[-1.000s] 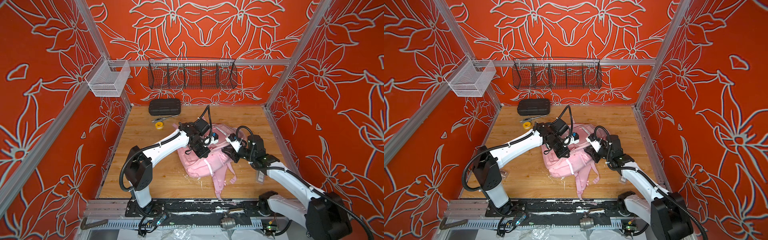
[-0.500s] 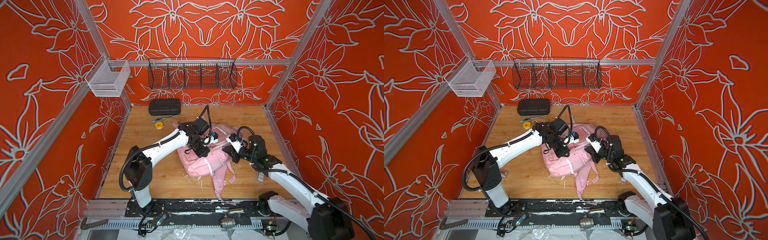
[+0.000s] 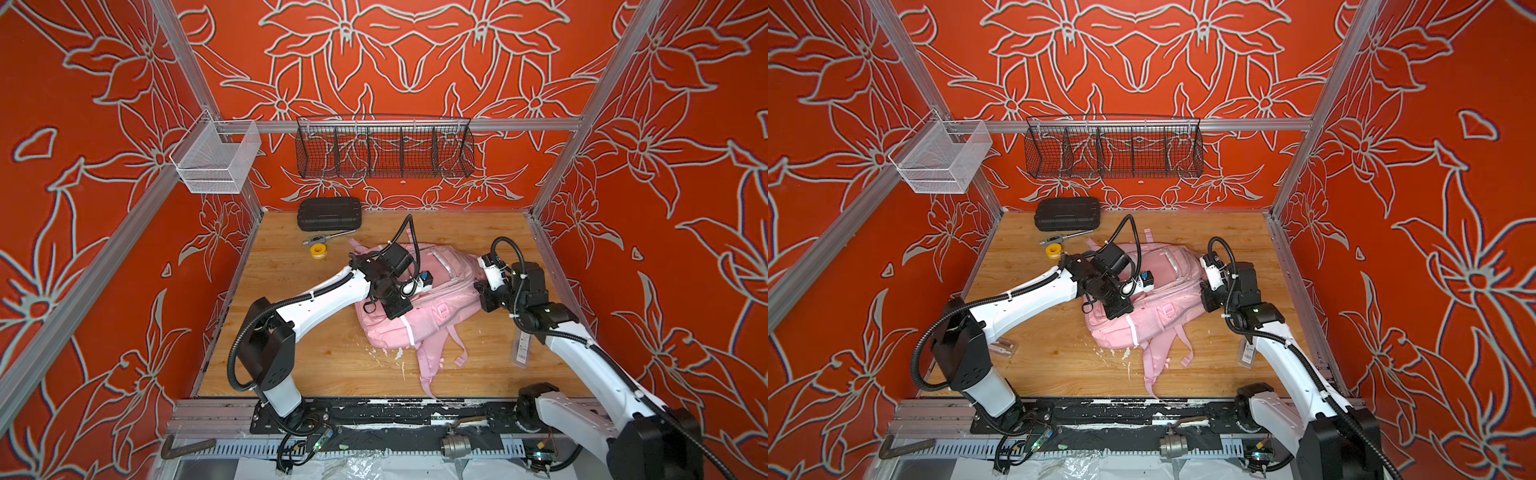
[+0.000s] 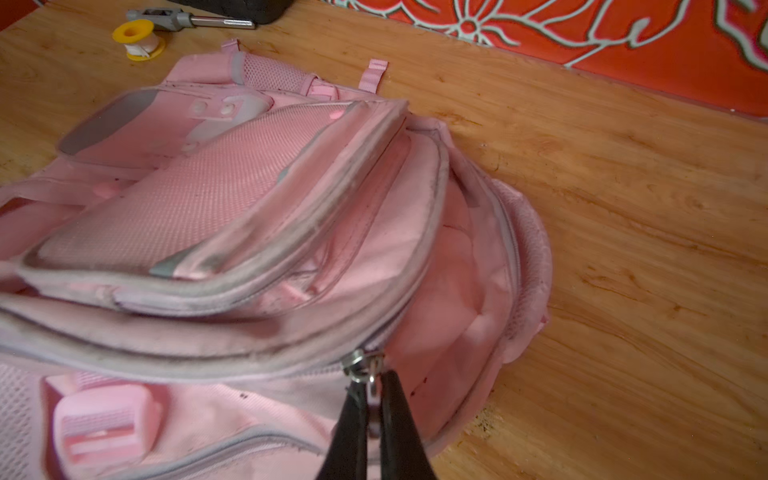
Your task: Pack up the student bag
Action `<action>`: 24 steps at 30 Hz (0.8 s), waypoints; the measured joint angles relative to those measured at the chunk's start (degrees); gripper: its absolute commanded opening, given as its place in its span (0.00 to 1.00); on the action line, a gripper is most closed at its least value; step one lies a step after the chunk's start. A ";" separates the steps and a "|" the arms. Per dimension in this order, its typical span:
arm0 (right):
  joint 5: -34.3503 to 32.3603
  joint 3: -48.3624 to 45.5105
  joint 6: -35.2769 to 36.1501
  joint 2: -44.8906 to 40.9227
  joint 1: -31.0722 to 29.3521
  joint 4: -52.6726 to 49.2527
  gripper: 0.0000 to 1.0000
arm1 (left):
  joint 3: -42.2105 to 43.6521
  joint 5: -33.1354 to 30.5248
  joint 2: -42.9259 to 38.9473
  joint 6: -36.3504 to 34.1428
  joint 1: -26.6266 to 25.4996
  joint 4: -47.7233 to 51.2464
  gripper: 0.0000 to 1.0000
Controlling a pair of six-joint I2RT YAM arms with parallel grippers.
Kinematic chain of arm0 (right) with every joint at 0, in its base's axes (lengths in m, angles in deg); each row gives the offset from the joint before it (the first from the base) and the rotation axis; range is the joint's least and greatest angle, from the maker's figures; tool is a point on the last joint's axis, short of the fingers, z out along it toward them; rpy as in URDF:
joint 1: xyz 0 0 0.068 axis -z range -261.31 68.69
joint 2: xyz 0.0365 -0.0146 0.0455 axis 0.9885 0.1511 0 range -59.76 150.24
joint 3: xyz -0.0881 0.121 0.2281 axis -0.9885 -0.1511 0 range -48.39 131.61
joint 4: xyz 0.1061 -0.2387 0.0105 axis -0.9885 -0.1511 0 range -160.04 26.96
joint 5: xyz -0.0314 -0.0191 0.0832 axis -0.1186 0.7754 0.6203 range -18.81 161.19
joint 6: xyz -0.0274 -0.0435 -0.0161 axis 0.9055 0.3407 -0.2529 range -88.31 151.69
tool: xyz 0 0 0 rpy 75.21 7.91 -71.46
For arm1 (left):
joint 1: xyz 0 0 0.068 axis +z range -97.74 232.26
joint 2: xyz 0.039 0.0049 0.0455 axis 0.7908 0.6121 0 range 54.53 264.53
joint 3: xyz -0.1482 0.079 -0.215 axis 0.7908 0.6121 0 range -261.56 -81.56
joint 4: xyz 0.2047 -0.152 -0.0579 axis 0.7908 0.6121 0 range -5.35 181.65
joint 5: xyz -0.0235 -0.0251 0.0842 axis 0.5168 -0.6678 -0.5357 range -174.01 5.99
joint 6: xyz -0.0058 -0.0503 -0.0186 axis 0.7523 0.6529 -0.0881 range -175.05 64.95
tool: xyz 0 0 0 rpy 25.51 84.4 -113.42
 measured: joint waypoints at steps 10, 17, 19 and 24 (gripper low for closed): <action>2.84 -1.77 1.03 -2.56 -0.35 -0.61 0.00 | 0.09 0.11 3.08 -11.45 2.78 -4.11 0.00; 3.15 -3.65 0.70 -4.11 -4.83 0.24 0.00 | -4.83 2.78 10.12 -14.95 8.72 -7.93 0.20; 3.15 -3.87 0.00 -3.93 -6.25 0.74 0.00 | -6.75 3.17 11.54 -14.01 9.25 -8.37 0.32; 3.21 -3.96 -2.08 -2.54 -7.78 2.27 0.00 | -9.88 5.11 12.24 -4.50 9.31 -9.35 0.64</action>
